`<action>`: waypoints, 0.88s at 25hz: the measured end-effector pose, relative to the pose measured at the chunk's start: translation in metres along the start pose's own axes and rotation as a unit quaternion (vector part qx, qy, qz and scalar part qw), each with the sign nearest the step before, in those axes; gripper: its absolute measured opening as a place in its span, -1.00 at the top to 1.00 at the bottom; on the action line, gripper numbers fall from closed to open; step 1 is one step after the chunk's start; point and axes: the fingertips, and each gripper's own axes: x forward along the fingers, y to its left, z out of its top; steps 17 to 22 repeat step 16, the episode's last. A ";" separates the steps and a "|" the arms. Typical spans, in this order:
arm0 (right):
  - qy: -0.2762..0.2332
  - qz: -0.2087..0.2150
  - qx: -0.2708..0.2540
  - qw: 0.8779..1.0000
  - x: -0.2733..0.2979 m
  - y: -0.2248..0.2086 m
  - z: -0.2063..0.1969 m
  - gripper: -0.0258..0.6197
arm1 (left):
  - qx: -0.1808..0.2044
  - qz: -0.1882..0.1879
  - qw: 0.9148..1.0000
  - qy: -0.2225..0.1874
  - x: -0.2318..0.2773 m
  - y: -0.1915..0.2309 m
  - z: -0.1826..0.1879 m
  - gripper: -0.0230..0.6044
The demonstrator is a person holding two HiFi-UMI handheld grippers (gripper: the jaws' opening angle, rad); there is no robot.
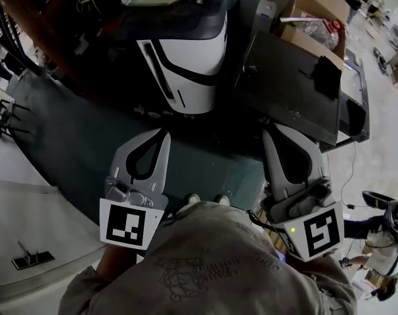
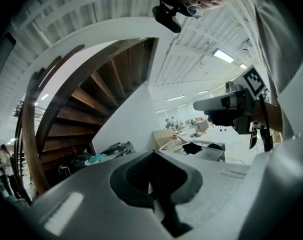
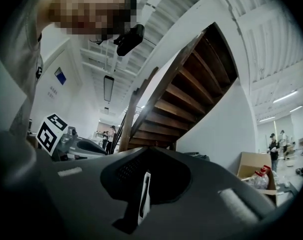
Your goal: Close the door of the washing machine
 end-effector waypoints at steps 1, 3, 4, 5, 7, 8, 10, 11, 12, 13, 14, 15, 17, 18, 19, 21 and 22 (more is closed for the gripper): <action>-0.001 0.008 0.001 1.000 0.003 0.004 -0.001 0.83 | 0.001 0.006 1.000 0.002 -0.004 0.003 -0.001 0.93; 0.002 0.020 0.002 1.000 0.010 0.010 -0.006 0.83 | 0.002 0.018 1.000 0.008 -0.011 0.008 -0.005 0.93; 0.005 0.025 0.004 1.000 0.014 0.012 -0.010 0.83 | 0.002 0.024 1.000 0.010 -0.014 0.011 -0.007 0.93; 0.010 0.030 0.007 0.999 0.017 0.014 -0.014 0.83 | 0.000 0.031 0.999 0.012 -0.016 0.013 -0.010 0.93; 0.018 0.036 0.010 0.999 0.021 0.019 -0.021 0.83 | -0.006 0.043 0.999 0.016 -0.022 0.018 -0.015 0.93; 0.022 0.040 0.010 0.999 0.023 0.021 -0.023 0.83 | -0.010 0.049 0.999 0.020 -0.026 0.020 -0.018 0.93; 0.025 0.047 0.012 0.999 0.028 0.026 -0.026 0.83 | -0.014 0.061 0.998 0.026 -0.032 0.026 -0.023 0.93; 0.026 0.050 0.013 0.998 0.031 0.028 -0.027 0.83 | -0.014 0.065 0.997 0.027 -0.034 0.030 -0.025 0.93; 0.026 0.051 0.012 0.998 0.034 0.029 -0.027 0.83 | -0.014 0.069 0.997 0.027 -0.035 0.034 -0.026 0.93; 0.027 0.052 0.011 0.998 0.036 0.030 -0.028 0.83 | -0.013 0.072 0.997 0.027 -0.036 0.037 -0.027 0.93; 0.027 0.052 0.009 0.998 0.038 0.031 -0.028 0.83 | -0.012 0.075 0.997 0.027 -0.037 0.040 -0.028 0.93; 0.028 0.052 0.008 0.998 0.040 0.032 -0.028 0.83 | -0.012 0.078 0.996 0.027 -0.037 0.044 -0.028 0.93; 0.028 0.053 0.007 0.998 0.042 0.033 -0.028 0.83 | -0.012 0.081 0.996 0.028 -0.038 0.047 -0.029 0.93; 0.028 0.053 0.007 0.998 0.042 0.033 -0.028 0.83 | -0.012 0.081 0.996 0.028 -0.038 0.047 -0.029 0.93; 0.028 0.053 0.007 0.998 0.042 0.033 -0.028 0.83 | -0.012 0.081 0.996 0.028 -0.038 0.047 -0.029 0.93; 0.028 0.053 0.007 0.998 0.042 0.033 -0.028 0.83 | -0.012 0.081 0.996 0.028 -0.038 0.047 -0.029 0.93; 0.028 0.053 0.007 0.998 0.042 0.033 -0.028 0.83 | -0.012 0.081 0.996 0.028 -0.038 0.047 -0.029 0.93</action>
